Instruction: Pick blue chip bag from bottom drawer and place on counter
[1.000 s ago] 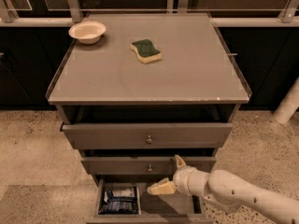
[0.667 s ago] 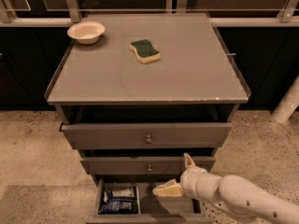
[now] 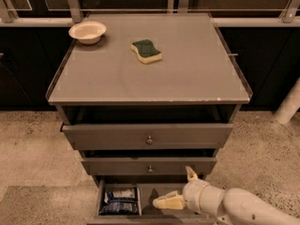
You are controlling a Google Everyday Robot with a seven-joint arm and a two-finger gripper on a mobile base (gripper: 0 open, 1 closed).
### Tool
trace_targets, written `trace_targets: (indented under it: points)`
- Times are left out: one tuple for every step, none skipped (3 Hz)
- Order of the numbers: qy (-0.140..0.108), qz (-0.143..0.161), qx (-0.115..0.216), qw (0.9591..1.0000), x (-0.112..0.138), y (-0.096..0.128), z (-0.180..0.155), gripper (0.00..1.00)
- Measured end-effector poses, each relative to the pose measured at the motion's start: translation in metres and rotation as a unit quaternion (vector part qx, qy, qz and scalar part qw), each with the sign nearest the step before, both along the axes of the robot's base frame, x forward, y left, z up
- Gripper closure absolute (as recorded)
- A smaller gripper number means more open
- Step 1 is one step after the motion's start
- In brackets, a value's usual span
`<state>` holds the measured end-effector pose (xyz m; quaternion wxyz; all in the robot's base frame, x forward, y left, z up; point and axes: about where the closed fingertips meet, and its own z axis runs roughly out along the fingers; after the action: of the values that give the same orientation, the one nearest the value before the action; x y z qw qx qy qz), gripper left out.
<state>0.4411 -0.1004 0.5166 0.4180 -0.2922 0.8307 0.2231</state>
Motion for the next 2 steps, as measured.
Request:
trace_targets:
  points:
    - [0.033, 0.023, 0.062, 0.9972, 0.003, 0.042, -0.05, 0.0]
    - [0.051, 0.038, 0.106, 0.9923, 0.004, 0.08, -0.094, 0.0]
